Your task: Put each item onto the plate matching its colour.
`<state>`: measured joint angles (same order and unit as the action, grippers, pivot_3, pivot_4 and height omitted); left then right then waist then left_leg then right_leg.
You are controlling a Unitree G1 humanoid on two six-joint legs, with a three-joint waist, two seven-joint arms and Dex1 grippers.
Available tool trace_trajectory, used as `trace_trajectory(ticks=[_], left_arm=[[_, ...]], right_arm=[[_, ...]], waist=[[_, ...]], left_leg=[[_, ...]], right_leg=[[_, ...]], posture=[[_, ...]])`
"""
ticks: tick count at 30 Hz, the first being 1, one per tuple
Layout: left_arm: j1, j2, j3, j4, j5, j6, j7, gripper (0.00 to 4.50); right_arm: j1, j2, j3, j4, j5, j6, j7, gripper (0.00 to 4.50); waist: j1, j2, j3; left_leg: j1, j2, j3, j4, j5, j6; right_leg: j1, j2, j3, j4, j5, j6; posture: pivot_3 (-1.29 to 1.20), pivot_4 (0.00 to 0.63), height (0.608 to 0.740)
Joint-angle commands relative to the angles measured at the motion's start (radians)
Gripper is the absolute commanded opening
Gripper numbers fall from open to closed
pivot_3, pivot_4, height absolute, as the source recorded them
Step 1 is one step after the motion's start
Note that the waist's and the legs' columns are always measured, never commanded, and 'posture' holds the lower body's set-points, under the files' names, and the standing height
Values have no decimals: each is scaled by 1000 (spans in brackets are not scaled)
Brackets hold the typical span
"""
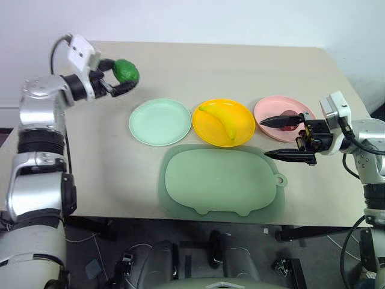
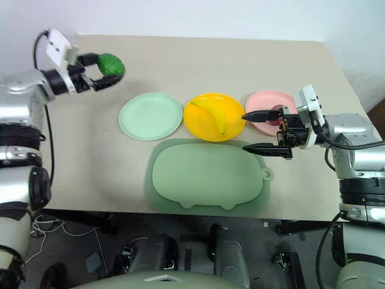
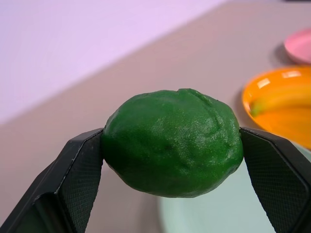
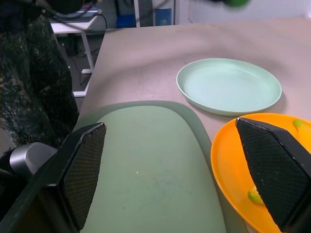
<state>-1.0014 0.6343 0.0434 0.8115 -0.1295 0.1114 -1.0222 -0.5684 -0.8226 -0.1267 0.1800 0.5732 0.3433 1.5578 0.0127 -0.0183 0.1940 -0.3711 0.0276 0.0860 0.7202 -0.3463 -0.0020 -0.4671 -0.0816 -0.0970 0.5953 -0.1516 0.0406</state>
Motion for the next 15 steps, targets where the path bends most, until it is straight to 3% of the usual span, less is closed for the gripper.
trace_trajectory(ticks=[1,6,13,15], left_arm=[[25,-14,-11,-55,-14,55,-28,4429],[51,-35,-14,-62,-1,54,16,4429],[65,-21,-16,-139,-55,179,-96,4429],[74,-38,-28,-122,-24,167,-43,4429]], right_arm=[[6,-10,-29,-24,17,-5,-7,4500],[24,-14,-43,-46,28,3,-23,4500],[33,-14,-48,-51,28,5,-39,4500],[35,-17,-46,-53,31,9,-37,4500]], waist=[[-1,-1,1],[-1,-1,1],[1,-1,1],[0,-1,1]], left_leg=[[-1,0,0,0,0,0],[-1,0,0,0,0,0],[-1,0,0,0,0,0],[-1,0,0,0,0,0]], right_leg=[[-1,0,0,0,0,0],[-2,1,0,0,0,0],[-1,0,0,0,0,0],[-1,0,0,0,0,0]], posture=[[0,150,740],[0,150,740],[0,150,740],[0,150,740]])
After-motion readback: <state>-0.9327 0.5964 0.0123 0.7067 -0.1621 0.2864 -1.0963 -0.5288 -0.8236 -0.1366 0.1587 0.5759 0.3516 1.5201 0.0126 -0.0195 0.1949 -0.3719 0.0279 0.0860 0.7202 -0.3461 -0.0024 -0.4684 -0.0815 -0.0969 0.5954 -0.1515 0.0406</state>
